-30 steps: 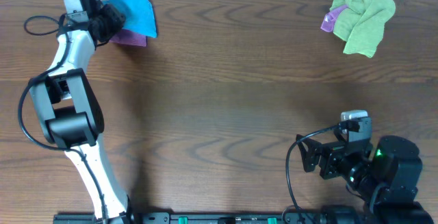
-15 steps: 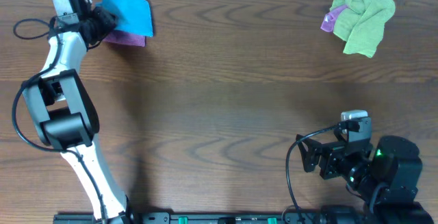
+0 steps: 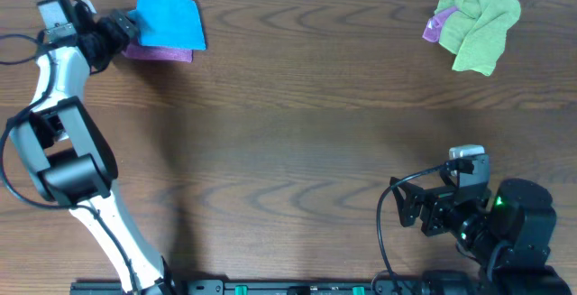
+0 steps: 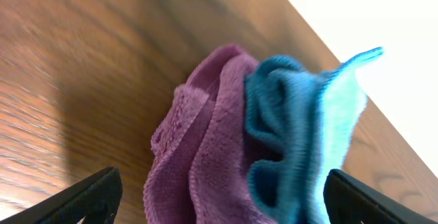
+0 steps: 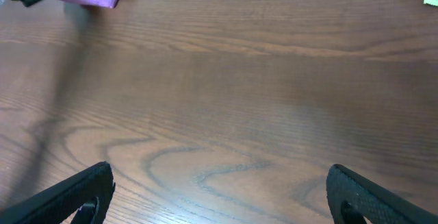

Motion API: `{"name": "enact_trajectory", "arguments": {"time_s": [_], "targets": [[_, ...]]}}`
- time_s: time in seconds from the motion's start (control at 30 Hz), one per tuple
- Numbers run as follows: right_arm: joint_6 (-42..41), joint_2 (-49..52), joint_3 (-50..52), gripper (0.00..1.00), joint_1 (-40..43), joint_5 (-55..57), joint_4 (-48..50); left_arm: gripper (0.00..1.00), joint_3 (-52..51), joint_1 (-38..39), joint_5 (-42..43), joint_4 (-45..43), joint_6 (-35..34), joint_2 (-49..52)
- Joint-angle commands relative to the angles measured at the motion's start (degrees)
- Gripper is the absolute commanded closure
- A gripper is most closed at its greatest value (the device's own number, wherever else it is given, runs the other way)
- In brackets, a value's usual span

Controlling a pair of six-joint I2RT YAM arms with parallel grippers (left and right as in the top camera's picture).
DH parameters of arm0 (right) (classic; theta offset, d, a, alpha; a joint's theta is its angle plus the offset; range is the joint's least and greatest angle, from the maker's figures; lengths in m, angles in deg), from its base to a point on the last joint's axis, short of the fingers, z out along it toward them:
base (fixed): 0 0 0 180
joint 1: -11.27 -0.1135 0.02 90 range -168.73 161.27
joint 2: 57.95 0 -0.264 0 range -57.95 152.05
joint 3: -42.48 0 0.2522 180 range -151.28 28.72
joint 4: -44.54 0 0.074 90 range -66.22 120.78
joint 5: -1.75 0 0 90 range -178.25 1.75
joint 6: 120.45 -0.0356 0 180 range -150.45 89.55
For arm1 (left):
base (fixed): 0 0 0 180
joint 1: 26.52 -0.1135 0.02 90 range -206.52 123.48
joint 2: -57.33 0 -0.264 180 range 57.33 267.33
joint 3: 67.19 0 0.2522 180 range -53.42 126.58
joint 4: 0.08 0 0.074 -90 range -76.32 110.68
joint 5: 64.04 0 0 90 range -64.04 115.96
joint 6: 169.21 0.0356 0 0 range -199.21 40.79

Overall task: Fold the cloth
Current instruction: 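Lower the blue cloth onto the pink cloth and open the left gripper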

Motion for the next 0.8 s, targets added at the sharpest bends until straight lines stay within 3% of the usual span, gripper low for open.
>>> {"name": "enact_trajectory", "arguments": {"time_s": [0.0, 0.2, 0.53, 0.77], "targets": [[-0.7, -0.2, 0.2, 0.01, 0.3, -0.6, 0.1, 0.05, 1.2, -1.0, 0.1, 0.6, 1.7, -5.0], [-0.7, -0.2, 0.2, 0.01, 0.3, -0.6, 0.1, 0.05, 1.2, -1.3, 2.1, 4.6, 1.8, -9.8], [-0.7, -0.2, 0.2, 0.01, 0.3, -0.6, 0.1, 0.05, 1.2, 0.7, 15.3, 7.2, 1.6, -19.6], [-0.7, -0.2, 0.2, 0.01, 0.3, -0.6, 0.1, 0.05, 1.2, 2.1, 21.9, 7.2, -4.6, -24.2]]}}
